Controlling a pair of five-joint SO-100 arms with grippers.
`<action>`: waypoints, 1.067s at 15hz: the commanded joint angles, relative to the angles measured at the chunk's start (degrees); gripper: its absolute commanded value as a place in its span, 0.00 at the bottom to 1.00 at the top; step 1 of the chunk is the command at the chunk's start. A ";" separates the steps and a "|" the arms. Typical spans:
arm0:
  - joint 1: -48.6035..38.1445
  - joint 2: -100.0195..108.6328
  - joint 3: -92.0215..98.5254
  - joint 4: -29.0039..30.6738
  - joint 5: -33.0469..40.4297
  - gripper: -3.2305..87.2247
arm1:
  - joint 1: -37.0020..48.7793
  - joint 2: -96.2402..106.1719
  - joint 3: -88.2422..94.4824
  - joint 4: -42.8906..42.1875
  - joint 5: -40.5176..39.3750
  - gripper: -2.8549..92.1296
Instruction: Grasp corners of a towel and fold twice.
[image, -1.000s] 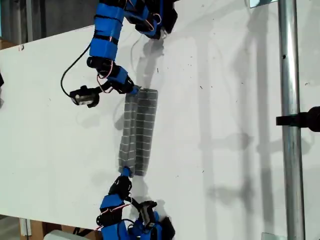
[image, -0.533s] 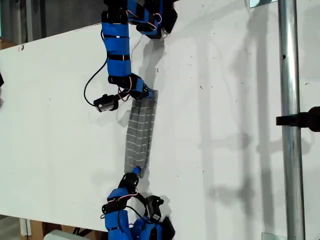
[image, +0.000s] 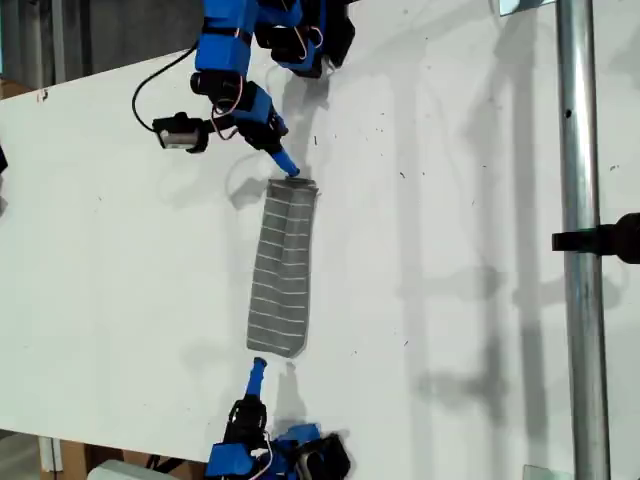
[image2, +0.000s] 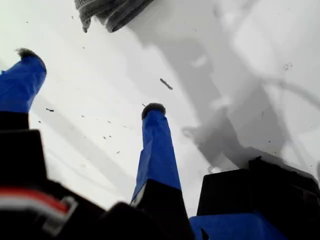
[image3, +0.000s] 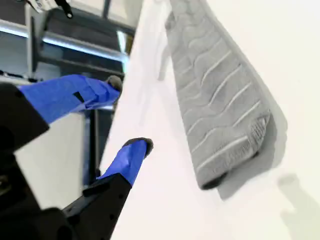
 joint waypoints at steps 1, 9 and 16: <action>8.79 22.24 16.08 -9.32 -4.39 0.17 | 1.05 22.50 11.51 -0.18 7.38 0.45; 23.03 29.18 32.96 -12.22 -12.39 0.09 | 4.04 -26.37 7.38 -35.16 13.01 0.55; 23.55 29.18 32.26 -9.49 -13.45 0.09 | 0.70 -50.19 -14.15 -54.40 10.20 0.03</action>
